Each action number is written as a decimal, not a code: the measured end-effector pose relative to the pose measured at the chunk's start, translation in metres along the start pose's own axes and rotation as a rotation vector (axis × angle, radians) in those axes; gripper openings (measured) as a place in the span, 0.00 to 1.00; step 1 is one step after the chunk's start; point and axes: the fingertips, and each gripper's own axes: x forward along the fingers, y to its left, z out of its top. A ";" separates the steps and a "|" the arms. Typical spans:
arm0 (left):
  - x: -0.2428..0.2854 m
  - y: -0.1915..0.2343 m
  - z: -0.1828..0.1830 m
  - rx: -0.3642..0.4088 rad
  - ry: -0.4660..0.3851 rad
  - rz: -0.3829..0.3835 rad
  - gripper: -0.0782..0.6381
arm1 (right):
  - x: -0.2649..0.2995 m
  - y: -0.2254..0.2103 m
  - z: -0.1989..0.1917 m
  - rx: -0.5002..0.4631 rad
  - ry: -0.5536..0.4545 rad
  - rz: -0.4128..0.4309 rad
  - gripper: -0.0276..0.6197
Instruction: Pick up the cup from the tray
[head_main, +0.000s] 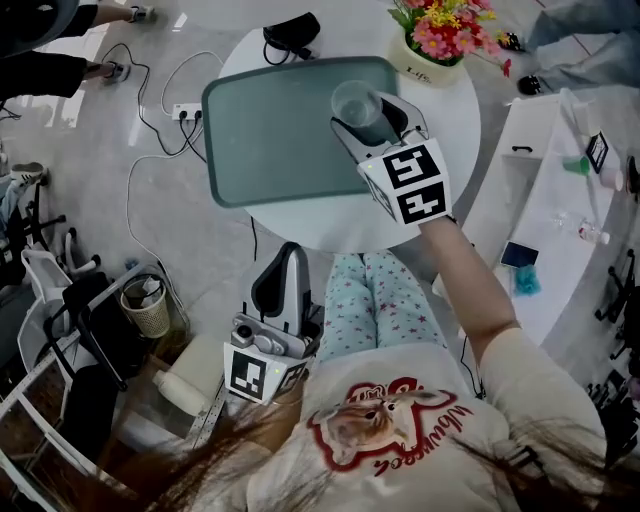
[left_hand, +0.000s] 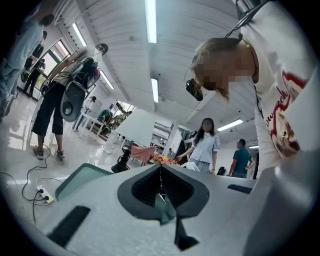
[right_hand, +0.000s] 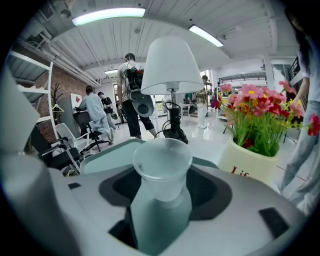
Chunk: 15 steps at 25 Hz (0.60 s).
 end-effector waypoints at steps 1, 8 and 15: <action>0.000 0.001 0.002 0.005 -0.004 0.001 0.13 | -0.003 0.001 0.004 -0.002 -0.008 0.000 0.48; 0.003 -0.008 0.020 0.019 -0.034 -0.013 0.13 | -0.023 0.003 0.027 0.002 -0.043 -0.012 0.48; 0.006 -0.019 0.033 0.040 -0.050 -0.043 0.13 | -0.040 0.011 0.045 0.004 -0.081 -0.012 0.48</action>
